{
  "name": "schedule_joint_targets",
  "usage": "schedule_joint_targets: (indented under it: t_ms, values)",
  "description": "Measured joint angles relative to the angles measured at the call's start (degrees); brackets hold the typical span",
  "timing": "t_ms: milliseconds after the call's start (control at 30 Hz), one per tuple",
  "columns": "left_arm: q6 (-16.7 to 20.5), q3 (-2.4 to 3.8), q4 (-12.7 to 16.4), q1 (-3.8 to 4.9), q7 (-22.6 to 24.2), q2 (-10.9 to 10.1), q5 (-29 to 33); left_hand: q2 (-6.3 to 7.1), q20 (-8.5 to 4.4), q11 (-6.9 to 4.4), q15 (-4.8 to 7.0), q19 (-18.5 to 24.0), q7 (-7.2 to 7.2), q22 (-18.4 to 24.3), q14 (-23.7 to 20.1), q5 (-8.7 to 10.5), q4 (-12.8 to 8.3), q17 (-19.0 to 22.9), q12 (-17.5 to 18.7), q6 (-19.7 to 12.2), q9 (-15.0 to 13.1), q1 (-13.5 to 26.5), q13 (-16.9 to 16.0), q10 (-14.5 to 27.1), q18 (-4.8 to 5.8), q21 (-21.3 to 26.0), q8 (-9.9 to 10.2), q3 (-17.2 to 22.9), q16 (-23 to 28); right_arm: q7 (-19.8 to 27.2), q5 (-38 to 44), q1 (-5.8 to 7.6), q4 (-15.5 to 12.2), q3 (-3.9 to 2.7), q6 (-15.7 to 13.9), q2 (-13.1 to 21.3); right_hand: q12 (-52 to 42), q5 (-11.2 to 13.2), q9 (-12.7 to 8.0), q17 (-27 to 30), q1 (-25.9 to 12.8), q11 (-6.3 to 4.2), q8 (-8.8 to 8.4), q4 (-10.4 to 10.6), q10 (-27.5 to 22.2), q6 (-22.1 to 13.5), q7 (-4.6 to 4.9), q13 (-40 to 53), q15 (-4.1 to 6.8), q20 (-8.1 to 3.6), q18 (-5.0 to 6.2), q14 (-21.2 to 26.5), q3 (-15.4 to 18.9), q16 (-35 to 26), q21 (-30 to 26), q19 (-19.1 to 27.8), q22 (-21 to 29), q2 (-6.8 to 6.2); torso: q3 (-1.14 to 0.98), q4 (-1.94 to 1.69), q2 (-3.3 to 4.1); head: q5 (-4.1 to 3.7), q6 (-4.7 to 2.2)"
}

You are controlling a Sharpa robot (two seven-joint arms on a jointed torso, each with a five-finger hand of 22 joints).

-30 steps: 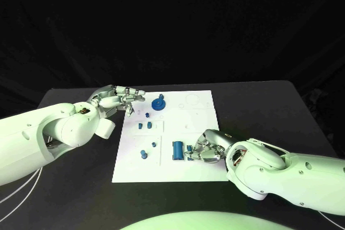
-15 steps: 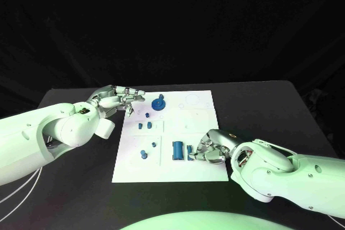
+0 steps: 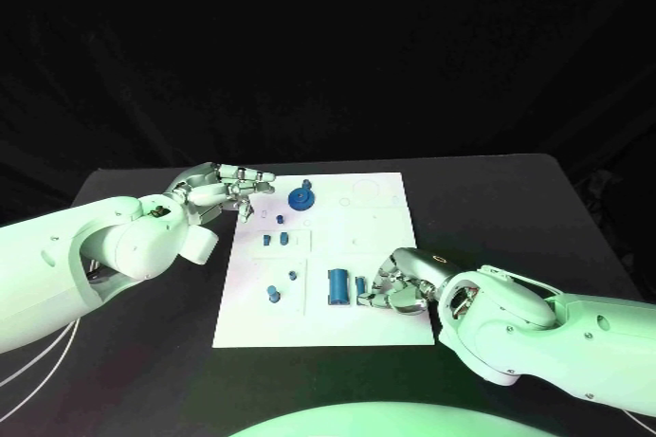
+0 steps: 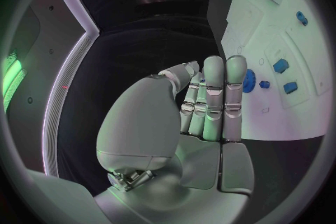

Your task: Assemble the parts on the task board

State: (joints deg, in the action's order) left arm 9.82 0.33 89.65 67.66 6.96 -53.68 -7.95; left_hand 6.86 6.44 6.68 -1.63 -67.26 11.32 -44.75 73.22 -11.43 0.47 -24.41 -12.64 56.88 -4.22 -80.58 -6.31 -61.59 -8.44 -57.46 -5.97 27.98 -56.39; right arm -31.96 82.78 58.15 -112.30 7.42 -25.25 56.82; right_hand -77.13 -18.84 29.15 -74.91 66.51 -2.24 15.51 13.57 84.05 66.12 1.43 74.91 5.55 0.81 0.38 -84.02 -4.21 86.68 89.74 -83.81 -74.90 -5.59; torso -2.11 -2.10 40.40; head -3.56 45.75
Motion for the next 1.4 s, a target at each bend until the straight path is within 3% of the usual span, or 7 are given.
schedule_joint_targets:
  t_ms: [533, 600, 833, 1100, 1233, 1400]
  values:
    - [-0.05, 0.0, 0.08, 0.0, -0.08, -0.12, 0.0, -0.23, 0.0, 0.2, 0.0, 0.0, 0.0, -0.01, 0.0, 0.0, 0.0, 0.06, 0.0, 0.0, 0.0, 0.23, 0.0, 0.2, 0.0, 0.0, 0.01, 0.0, 0.0, 0.37, 0.77, -0.17, 1.72, -0.08, 0.87, -1.41, -0.37, 0.55, -0.05, 0.0, 1.69, 0.0, 0.0, -0.46, 0.0, 0.0, 0.0, 0.0, 0.0, -0.21, 0.0, 0.0, 0.49, 0.23, 0.0, -0.22, -0.04, 0.92, -0.03, 0.03, 0.05, 0.21, 0.38]
    - [-0.05, 0.0, 0.09, 0.0, -0.1, -0.13, 0.0, -0.23, 0.0, 0.21, 0.0, 0.0, 0.0, -0.01, 0.0, 0.0, 0.0, 0.06, 0.0, 0.0, 0.0, 0.23, 0.0, 0.2, 0.01, 0.0, 0.01, 0.0, 0.0, 0.37, 0.97, -0.24, 1.96, -0.06, 0.85, -1.44, -0.74, 0.53, -0.05, 0.0, 2.5, 0.0, 0.0, -0.46, 0.0, 0.0, 0.0, 0.01, 0.0, -0.21, 0.0, 0.0, 0.49, 0.23, 0.0, -0.22, -0.04, 1.72, -0.05, 0.05, 0.04, 0.21, 0.4]
    - [-0.06, 0.0, 0.09, 0.0, -0.12, -0.13, -0.01, -0.23, 0.0, 0.2, 0.0, 0.0, 0.0, -0.01, 0.0, 0.0, 0.0, 0.06, 0.0, 0.0, 0.0, 0.23, 0.0, 0.2, 0.01, 0.0, 0.01, 0.0, 0.0, 0.36, 1.39, -0.3, 1.99, -0.01, 0.55, -1.29, -0.74, 0.53, -0.05, 0.01, 2.26, 0.0, 0.0, -0.69, 0.0, 0.0, 0.0, 0.0, 0.0, -0.21, 0.0, 0.0, 0.71, 0.23, 0.0, -0.22, -0.04, 1.49, -0.05, 0.09, -0.03, 0.24, 0.43]
    - [-0.07, 0.0, -0.07, 0.0, -0.14, -0.09, -0.01, -0.23, 0.0, 0.21, 0.0, 0.0, 0.0, -0.01, 0.0, 0.0, 0.0, 0.06, 0.0, 0.0, 0.0, 0.23, 0.0, 0.2, 0.0, 0.0, 0.01, 0.0, 0.0, 1.31, 1.14, -0.17, 0.85, -0.17, -0.8, -0.53, -0.37, 2.0, -0.18, 0.01, 2.04, 0.0, 0.0, 0.42, 0.0, 0.0, 0.0, 0.0, 0.0, -0.21, 0.0, 0.0, 2.48, 0.23, 0.0, -0.22, -0.03, 1.26, -0.03, 0.08, -0.08, 0.08, 0.16]
    - [-0.07, 0.0, -0.24, 0.0, -0.14, 0.0, -0.01, -0.23, 0.21, 0.21, 0.0, 0.21, 0.0, 0.11, 0.0, 0.0, 0.17, 0.05, 0.0, 0.0, 0.0, 0.23, 0.0, 0.2, 0.0, 0.0, 0.01, 0.17, 0.0, 2.5, -0.06, 0.75, 0.44, -0.42, -2.01, 0.34, 1.3, 2.0, -0.4, 0.01, 2.04, 0.0, 0.0, 0.59, 0.0, -0.47, 0.47, 0.01, 0.0, -0.21, 0.0, 0.0, 3.11, -0.21, 0.0, -0.22, -0.03, 1.26, 0.05, 0.07, -0.15, -0.05, -0.09]
    - [-0.06, -0.03, -0.44, -0.02, -0.11, 0.21, -0.01, -0.23, 0.21, 0.21, 0.0, 0.21, 0.0, 0.25, 0.0, 0.0, 0.17, 0.11, 0.0, 0.0, 0.0, 0.23, 0.0, 0.2, 0.0, 0.33, 0.01, 0.17, 0.0, 4.48, -2.96, 3.23, 1.18, -0.7, -3.58, 1.27, 2.24, 1.61, -0.57, 0.01, 2.83, 0.0, 0.0, 0.48, 0.0, -0.74, 0.74, 0.03, 0.0, -0.21, 0.0, 0.0, 3.37, -0.44, 0.0, -0.21, -0.03, 2.05, 0.26, 0.08, -0.4, -0.41, -0.46]
